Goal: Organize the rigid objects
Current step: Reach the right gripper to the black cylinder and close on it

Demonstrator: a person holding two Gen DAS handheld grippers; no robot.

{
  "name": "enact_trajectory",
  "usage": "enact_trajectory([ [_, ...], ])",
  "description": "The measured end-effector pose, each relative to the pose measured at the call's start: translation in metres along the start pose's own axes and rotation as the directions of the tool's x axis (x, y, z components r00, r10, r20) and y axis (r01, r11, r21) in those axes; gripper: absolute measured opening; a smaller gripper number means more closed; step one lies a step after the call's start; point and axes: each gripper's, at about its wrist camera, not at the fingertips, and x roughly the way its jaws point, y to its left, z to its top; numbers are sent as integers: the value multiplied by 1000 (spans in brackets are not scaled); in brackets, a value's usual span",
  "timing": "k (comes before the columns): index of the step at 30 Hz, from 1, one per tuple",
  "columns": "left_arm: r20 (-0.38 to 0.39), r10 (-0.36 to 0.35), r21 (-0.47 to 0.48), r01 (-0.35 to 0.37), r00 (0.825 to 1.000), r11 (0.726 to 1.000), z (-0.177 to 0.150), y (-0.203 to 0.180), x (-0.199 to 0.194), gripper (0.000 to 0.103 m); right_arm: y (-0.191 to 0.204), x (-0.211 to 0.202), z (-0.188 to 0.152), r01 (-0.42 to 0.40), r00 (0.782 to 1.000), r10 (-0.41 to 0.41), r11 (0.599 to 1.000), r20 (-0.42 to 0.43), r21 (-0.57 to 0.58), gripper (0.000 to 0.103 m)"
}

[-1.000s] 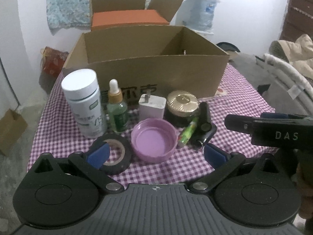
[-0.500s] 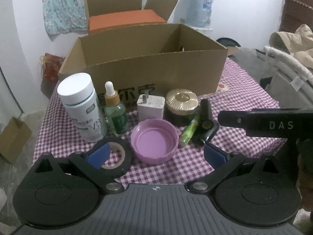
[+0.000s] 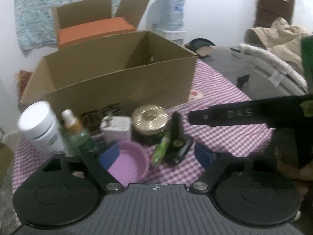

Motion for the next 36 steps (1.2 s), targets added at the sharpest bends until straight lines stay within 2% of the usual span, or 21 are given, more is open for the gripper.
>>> enact_trajectory([
  [7,-26,-60,40,61,998,997,11,-15,20,57,-13,23,9,-53,997,57,996,-54,76,52],
  [9,-38,-66,42,68,997,997,12,-17,26,53,-16,30,10,-74,994,81,993,-72,95,48],
  [12,-51,-70,43,73,996,996,14,-19,33,36,-19,42,12,-90,990,103,988,-100,126,41],
  [16,-80,-70,41,73,994,996,15,-21,44,26,-23,53,13,-116,983,136,981,-122,158,35],
  [24,-135,-60,47,67,989,997,19,-28,62,25,-29,65,15,-156,973,188,964,-137,213,32],
  [28,-154,-56,45,63,986,997,20,-29,71,24,-39,69,15,-184,962,230,944,-147,273,31],
  [36,-139,-61,53,69,988,996,21,-33,70,24,-62,63,16,-220,953,279,908,-122,357,28],
])
